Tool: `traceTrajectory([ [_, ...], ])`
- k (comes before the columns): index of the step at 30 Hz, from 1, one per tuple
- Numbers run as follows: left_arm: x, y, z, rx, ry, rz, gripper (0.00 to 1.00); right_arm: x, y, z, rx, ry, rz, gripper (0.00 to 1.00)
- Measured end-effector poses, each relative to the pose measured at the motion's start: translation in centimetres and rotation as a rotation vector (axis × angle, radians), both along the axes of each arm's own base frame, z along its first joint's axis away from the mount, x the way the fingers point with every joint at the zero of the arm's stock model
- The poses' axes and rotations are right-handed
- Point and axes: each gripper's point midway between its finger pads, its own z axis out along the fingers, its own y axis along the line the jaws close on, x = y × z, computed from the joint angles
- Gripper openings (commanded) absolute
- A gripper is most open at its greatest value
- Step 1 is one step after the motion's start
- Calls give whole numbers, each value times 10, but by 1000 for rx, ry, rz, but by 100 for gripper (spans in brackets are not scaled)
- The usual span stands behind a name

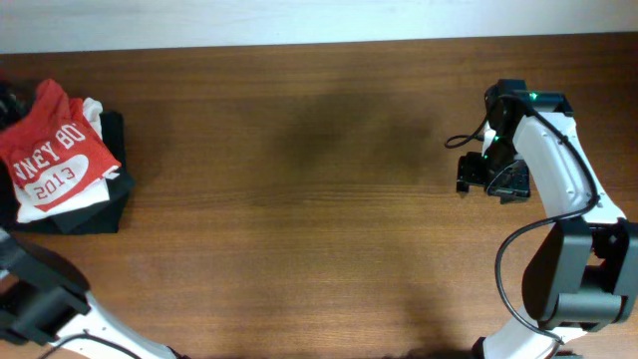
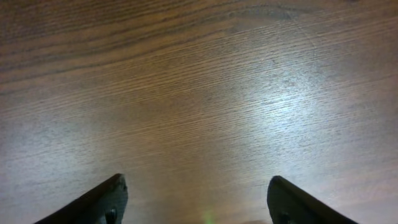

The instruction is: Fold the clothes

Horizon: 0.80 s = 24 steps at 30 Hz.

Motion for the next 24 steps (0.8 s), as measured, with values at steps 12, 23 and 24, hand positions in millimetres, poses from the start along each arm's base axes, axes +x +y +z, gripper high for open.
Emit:
traceTrajectory([
  [12,9,-215,12,210,214,-339,99,9,17,-1,103,-39,14,99],
  [23,-66,-278,-30,306,601,-492,99,-18,30,6,273,55,-11,99],
  [24,-76,-277,-33,298,644,-495,99,-23,31,8,285,78,-10,99],
])
